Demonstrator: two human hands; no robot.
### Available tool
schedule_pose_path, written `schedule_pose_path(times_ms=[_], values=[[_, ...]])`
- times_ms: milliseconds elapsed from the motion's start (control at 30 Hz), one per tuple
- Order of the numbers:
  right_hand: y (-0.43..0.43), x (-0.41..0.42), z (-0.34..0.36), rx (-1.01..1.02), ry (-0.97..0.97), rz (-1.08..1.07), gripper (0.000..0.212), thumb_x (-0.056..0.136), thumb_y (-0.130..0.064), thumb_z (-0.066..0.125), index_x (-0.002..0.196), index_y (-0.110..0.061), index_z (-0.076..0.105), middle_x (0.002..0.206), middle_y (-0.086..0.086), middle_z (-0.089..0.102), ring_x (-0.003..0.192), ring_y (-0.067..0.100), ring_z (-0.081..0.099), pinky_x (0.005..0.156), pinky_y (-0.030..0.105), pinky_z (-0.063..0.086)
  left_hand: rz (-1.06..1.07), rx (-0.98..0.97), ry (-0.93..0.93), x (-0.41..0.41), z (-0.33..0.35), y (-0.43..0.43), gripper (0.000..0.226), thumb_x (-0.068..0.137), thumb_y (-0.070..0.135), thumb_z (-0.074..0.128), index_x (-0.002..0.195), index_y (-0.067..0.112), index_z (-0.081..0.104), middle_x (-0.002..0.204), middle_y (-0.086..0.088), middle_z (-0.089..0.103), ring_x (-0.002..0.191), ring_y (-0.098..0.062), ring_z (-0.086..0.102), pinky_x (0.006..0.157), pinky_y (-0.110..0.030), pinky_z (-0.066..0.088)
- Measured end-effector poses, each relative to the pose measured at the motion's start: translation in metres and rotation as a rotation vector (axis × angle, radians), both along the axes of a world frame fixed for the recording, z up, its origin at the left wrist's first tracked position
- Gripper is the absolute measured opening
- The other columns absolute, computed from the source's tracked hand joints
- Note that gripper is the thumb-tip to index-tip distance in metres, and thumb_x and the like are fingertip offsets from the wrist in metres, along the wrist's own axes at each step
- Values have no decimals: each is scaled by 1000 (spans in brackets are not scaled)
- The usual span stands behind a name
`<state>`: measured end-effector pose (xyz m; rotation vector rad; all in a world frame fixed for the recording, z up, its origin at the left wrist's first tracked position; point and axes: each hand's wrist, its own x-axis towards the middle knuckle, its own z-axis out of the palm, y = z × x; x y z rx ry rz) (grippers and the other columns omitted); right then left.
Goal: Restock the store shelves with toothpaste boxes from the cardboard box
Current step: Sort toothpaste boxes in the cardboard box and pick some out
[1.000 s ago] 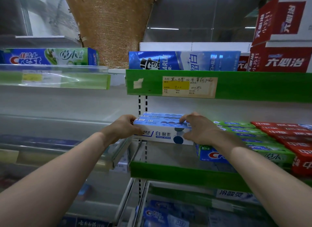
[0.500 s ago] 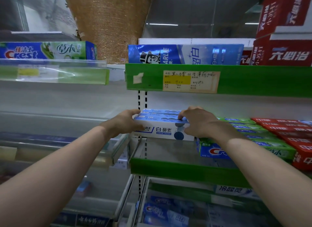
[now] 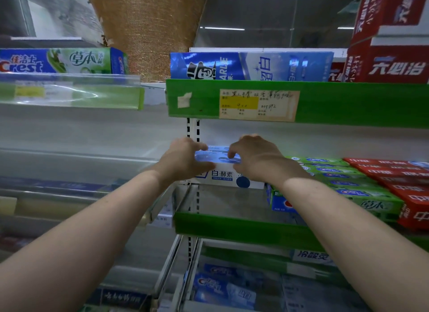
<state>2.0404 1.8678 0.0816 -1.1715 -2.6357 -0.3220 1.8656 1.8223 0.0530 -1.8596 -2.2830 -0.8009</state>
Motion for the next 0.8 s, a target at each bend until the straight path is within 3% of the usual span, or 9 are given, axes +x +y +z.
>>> schedule_pose_path(times_ms=[67, 167, 333, 433, 533, 667, 733, 800], values=[[1, -5, -4, 0, 12, 7, 32, 91, -14, 58, 120, -26, 58, 119, 2, 54, 110, 24, 52, 81, 31, 41, 15, 33, 110, 8, 1, 4, 47, 79, 45, 71, 121, 26, 65, 112, -8, 55, 99, -22, 52, 84, -36, 49], [4, -5, -10, -7, 56, -8, 31, 88, -10, 60, 115, -24, 60, 115, 2, 56, 105, 23, 54, 79, 30, 42, 27, 23, 93, 8, -2, 4, 42, 81, 44, 69, 120, 29, 66, 106, -6, 57, 90, -20, 53, 75, -33, 48], [1, -9, -4, -39, 28, -41, 27, 87, -10, 60, 113, -18, 62, 114, 4, 60, 103, 25, 57, 83, 31, 48, 40, 15, 161, 17, -2, -1, 40, 86, 42, 62, 124, 29, 62, 113, -5, 59, 102, -23, 53, 83, -38, 50], [-13, -16, 10, -143, 135, 24, 24, 91, -18, 56, 112, -14, 65, 114, 8, 63, 100, 26, 60, 88, 36, 50, 54, -2, 96, 16, 1, -7, 40, 86, 36, 63, 124, 26, 62, 122, -6, 60, 108, -25, 55, 92, -40, 47], [-34, -26, 15, -281, 380, 145, 24, 91, -15, 54, 110, -14, 68, 115, 6, 65, 104, 24, 61, 93, 37, 50, 81, 125, -209, 16, 4, -19, 36, 87, 23, 63, 123, 18, 63, 118, -7, 64, 98, -21, 60, 84, -27, 47], [-60, -47, -5, -512, 711, 278, 15, 89, -17, 56, 89, -25, 69, 99, 3, 70, 95, 23, 66, 90, 40, 53, 141, 426, -1021, 24, 8, -53, 20, 90, 6, 57, 107, 14, 65, 76, -2, 60, 59, -12, 50, 51, -20, 43], [-79, -58, -17, -618, 844, 370, 15, 86, -16, 58, 77, -26, 65, 81, -2, 69, 82, 19, 67, 86, 41, 55, 145, 594, -1314, 26, 0, -79, 19, 89, 2, 53, 96, 17, 62, 69, -2, 55, 53, -11, 46, 48, -18, 41], [-101, -66, -28, -732, 946, 484, 20, 86, -12, 59, 72, -24, 64, 69, -5, 65, 70, 12, 63, 80, 35, 56, 144, 755, -1494, 28, -12, -106, 19, 88, 0, 51, 89, 17, 60, 68, -3, 55, 53, -11, 50, 50, -19, 44]])
